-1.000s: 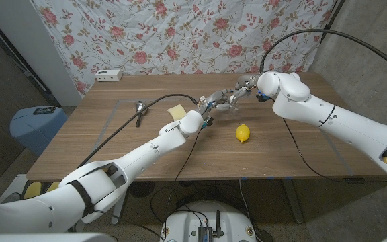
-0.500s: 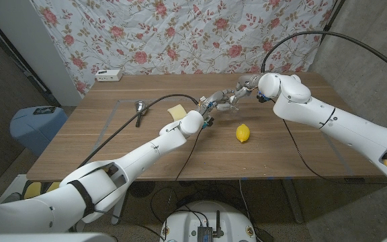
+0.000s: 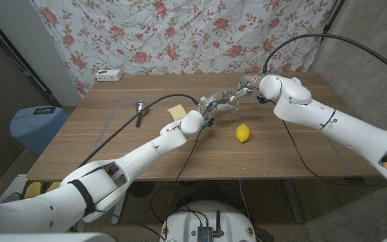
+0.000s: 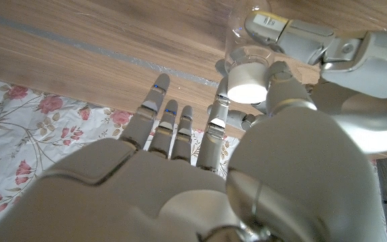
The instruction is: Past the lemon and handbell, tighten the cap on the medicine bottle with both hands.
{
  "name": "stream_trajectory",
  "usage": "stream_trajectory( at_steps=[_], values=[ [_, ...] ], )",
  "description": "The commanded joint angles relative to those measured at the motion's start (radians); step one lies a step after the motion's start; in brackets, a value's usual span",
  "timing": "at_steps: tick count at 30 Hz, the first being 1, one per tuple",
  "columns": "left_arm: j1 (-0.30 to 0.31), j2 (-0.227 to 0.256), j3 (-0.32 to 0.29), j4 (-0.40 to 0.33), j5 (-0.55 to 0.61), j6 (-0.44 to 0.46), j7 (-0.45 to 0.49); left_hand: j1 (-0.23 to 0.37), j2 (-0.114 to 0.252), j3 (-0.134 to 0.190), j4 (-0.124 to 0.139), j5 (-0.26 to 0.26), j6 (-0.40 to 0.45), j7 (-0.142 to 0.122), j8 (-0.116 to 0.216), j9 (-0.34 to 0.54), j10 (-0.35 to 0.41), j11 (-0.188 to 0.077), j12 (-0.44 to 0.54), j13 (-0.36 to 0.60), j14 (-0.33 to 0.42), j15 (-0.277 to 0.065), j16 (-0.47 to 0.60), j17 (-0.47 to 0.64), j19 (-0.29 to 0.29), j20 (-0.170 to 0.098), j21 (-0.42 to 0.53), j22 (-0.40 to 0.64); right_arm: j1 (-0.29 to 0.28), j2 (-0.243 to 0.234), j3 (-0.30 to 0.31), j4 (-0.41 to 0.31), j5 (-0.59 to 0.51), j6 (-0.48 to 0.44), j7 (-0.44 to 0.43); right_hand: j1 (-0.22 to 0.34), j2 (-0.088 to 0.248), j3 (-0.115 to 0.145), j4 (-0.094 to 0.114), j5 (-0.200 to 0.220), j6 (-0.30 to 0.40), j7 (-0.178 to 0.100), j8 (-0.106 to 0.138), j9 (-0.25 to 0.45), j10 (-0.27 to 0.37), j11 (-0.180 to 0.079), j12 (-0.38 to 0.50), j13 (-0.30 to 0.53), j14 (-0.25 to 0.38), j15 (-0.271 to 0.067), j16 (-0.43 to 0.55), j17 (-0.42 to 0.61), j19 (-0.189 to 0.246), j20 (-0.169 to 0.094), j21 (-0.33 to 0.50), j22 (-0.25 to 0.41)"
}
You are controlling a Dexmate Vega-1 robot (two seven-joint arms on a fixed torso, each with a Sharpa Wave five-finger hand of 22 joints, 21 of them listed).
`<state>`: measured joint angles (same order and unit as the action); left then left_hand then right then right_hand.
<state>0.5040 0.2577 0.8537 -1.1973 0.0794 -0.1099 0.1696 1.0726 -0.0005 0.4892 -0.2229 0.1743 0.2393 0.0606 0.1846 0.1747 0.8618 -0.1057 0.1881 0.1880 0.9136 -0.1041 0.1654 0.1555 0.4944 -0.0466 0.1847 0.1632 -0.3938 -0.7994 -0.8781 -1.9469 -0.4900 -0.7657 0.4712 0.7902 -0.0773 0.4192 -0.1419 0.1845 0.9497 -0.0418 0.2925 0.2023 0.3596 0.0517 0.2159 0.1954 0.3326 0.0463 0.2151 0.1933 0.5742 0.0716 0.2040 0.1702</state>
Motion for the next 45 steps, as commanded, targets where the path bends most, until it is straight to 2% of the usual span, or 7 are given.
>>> stream_trajectory(
  at_steps=[1,10,18,32,38,42,45],
  values=[
    [-0.005,-0.004,0.002,0.008,-0.002,0.001,0.001,0.004,0.014,0.076,0.067,0.005,0.000,-0.008,0.004,0.001,0.045,-0.038,0.007,0.005,0.025,-0.056,0.008,0.004,-0.005,0.000,-0.001,0.001,-0.010,0.008,0.005,0.015,0.017,-0.002,-0.042,-0.015,0.001,-0.004,0.007,0.000,0.030,0.001,0.008,0.002,0.020,-0.002,0.010,-0.001,0.021,-0.008,0.012,0.005,0.016,-0.005,0.005,0.003],
    [-0.010,-0.007,0.003,0.016,-0.002,-0.004,0.001,0.004,0.014,0.076,0.066,0.005,0.001,-0.010,0.004,0.001,0.045,-0.038,0.007,0.005,0.024,-0.057,0.008,0.004,-0.006,-0.001,-0.001,0.001,-0.022,0.010,0.000,0.009,0.003,-0.012,-0.083,-0.058,-0.014,-0.029,0.015,0.001,0.119,-0.009,0.020,-0.005,0.062,-0.017,0.012,-0.003,0.055,-0.033,0.017,0.003,0.048,-0.023,0.010,0.004],
    [-0.012,-0.008,0.004,0.018,-0.002,-0.008,-0.001,0.004,0.015,0.077,0.066,0.005,0.003,-0.009,0.004,0.001,0.047,-0.041,0.007,0.005,0.024,-0.054,0.008,0.004,-0.007,0.000,-0.001,0.001,-0.026,0.011,-0.008,0.000,-0.011,-0.024,-0.096,-0.097,-0.055,-0.063,0.015,0.016,0.178,-0.021,0.022,-0.011,0.094,-0.042,0.011,-0.005,0.078,-0.055,0.017,0.000,0.062,-0.032,0.008,0.004],
    [-0.004,-0.004,0.002,0.011,-0.002,-0.007,0.005,0.006,0.016,0.078,0.065,0.005,0.005,-0.010,0.004,0.001,0.044,-0.041,0.006,0.005,0.024,-0.056,0.008,0.004,-0.008,0.001,-0.001,0.001,-0.035,0.023,-0.022,-0.009,-0.051,-0.060,-0.129,-0.198,-0.099,-0.146,0.038,0.053,0.275,-0.030,0.021,-0.015,0.142,-0.079,0.005,-0.006,0.118,-0.075,0.017,0.001,0.087,-0.053,0.005,0.005],
    [0.001,-0.001,0.001,0.004,-0.002,-0.003,0.006,0.005,0.015,0.078,0.065,0.005,0.006,-0.011,0.004,0.001,0.045,-0.042,0.007,0.005,0.023,-0.055,0.008,0.004,-0.008,0.000,-0.001,0.001,-0.034,0.022,-0.026,-0.014,-0.059,-0.068,-0.126,-0.230,-0.113,-0.179,0.042,0.056,0.276,-0.027,0.012,-0.015,0.148,-0.079,0.001,-0.005,0.116,-0.085,0.012,0.001,0.082,-0.062,0.000,0.005],
    [0.002,-0.001,0.000,0.004,-0.003,-0.003,0.006,0.005,0.016,0.078,0.065,0.005,0.005,-0.012,0.004,0.001,0.045,-0.040,0.006,0.005,0.023,-0.054,0.008,0.004,-0.009,0.000,-0.001,0.001,-0.034,0.020,-0.026,-0.019,-0.061,-0.070,-0.123,-0.258,-0.116,-0.211,0.045,0.059,0.249,-0.020,-0.007,-0.013,0.139,-0.054,-0.008,-0.005,0.114,-0.079,0.006,0.001,0.076,-0.058,-0.004,0.005],
    [0.002,0.000,0.000,0.003,-0.003,-0.004,0.006,0.005,0.015,0.078,0.065,0.005,0.005,-0.012,0.003,0.001,0.045,-0.040,0.006,0.005,0.022,-0.054,0.007,0.004,-0.008,0.000,-0.001,0.001,-0.037,0.019,-0.024,-0.022,-0.062,-0.072,-0.124,-0.272,-0.116,-0.233,0.043,0.063,0.218,-0.016,-0.024,-0.012,0.133,-0.047,-0.013,-0.004,0.111,-0.071,0.002,0.000,0.073,-0.053,-0.005,0.005]
  ],
)
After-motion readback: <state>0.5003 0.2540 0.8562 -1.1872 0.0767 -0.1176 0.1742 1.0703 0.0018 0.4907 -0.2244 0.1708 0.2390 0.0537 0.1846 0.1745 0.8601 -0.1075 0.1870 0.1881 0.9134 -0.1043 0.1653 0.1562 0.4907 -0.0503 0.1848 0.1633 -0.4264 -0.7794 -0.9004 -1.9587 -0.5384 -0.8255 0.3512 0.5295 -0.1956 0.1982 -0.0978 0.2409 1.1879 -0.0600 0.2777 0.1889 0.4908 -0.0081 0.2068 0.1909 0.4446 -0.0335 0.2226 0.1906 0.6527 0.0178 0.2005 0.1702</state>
